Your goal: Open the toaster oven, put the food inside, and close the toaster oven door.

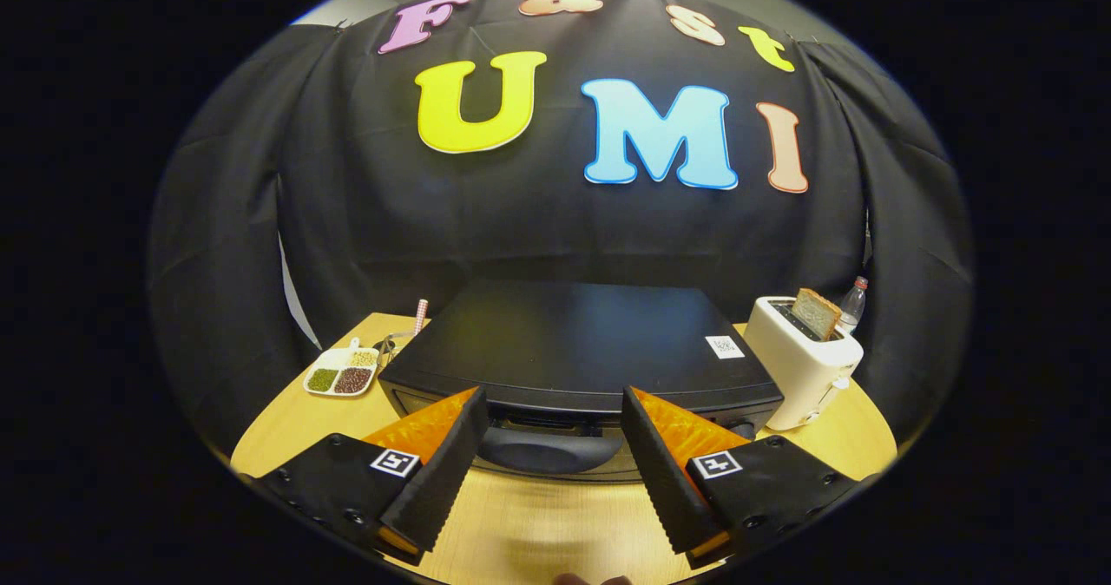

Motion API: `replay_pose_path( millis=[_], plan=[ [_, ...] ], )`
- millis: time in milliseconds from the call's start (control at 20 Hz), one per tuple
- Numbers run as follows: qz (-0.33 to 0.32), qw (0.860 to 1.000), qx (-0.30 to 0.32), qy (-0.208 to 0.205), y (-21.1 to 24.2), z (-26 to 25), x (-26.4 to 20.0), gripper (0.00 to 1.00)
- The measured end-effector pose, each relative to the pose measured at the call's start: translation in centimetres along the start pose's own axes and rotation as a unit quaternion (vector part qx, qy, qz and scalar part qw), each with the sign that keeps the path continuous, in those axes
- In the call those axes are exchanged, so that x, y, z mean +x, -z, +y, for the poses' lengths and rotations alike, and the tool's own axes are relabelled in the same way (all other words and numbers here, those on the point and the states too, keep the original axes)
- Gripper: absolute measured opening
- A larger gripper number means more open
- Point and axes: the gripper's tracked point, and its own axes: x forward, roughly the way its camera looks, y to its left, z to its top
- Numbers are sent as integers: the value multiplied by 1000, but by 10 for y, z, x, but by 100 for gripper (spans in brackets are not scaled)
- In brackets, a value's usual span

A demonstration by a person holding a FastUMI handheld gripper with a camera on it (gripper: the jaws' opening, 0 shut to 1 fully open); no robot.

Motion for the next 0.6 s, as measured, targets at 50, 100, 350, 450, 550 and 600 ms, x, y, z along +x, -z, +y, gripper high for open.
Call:
replay_pose_path(
  millis=[50, 100, 350, 450, 550, 600],
  plan=[
    [7, 1000, 1, 2, 3, 0, 5, 98],
    [13, 1000, 1, 3, 7, 0, 10, 98],
    [36, 999, 11, 22, 16, 3, 11, 98],
    [52, 998, 11, 21, 19, 3, 14, 98],
    [70, 997, 10, 16, 21, 5, 10, 99],
    [80, 997, 9, 11, 26, 5, 9, 99]
  ],
)
